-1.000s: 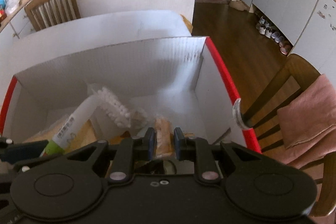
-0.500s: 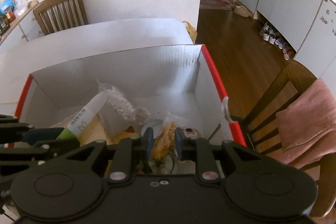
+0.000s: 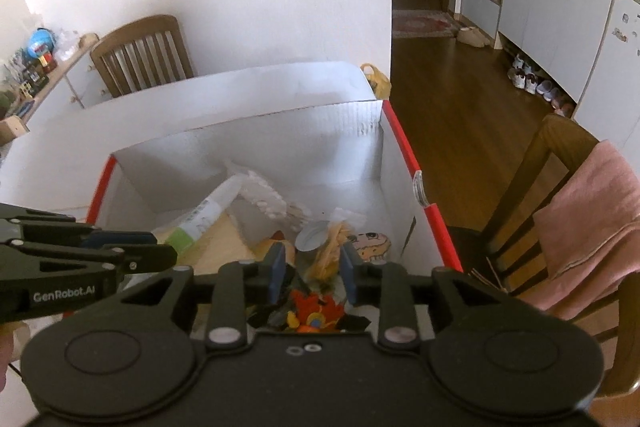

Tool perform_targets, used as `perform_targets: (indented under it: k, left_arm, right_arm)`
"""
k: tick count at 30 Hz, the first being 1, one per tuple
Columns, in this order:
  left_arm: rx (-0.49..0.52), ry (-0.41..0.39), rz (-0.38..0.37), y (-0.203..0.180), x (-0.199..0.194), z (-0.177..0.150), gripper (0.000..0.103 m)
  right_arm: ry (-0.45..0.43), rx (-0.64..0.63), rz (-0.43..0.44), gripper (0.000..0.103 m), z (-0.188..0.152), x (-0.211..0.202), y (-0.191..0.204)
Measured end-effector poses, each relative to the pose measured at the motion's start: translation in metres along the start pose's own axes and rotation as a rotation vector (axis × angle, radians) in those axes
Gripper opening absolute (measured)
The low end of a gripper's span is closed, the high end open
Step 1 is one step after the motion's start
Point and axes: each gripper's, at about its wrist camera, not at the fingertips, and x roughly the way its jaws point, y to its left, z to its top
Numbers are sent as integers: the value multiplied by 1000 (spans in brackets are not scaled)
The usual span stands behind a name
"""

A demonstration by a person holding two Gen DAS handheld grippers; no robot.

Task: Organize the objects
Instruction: 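Open right tool releasing snack bag while left tool releases white-and-green tube, then withdraw both tools from the box back over the table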

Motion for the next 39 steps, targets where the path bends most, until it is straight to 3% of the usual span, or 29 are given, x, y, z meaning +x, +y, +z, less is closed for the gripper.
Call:
perform_targets:
  k: [6, 14, 17, 25, 26, 27, 28, 29, 36, 39]
  left_arm:
    - [13, -13, -11, 3, -15, -8, 23]
    - [23, -48, -8, 9, -45, -23, 29]
    - [27, -70, -7, 13, -57, -28, 29]
    - [53, -117, -4, 21, -88, -43, 30]
    - [60, -122, -2, 22, -91, -45, 33]
    - [66, -129, -1, 23, -94, -46, 51]
    - [70, -138, -4, 24, -98, -48, 76]
    - [74, -149, -5, 25, -101, -50, 82]
    - [102, -177, 6, 29, -116, -63, 83]
    - [108, -182, -6, 31, -121, -69, 89]
  right_arm:
    - [-58, -10, 33, 51, -10, -24, 10]
    - [-113, -12, 40, 53, -21, -50, 32]
    - [-137, -7, 40, 64, -27, -60, 39]
    - [-179, -1, 30, 75, -44, -79, 57]
    - [-183, 1, 29, 76, -46, -81, 59]
    - [-187, 1, 29, 78, -48, -83, 61]
    - [-192, -1, 27, 79, -51, -85, 63]
    - [-197, -1, 24, 80, -53, -87, 65]
    - [-249, -4, 32, 98, -67, -106, 79]
    - [-284, 2, 36, 102, -72, -115, 84]
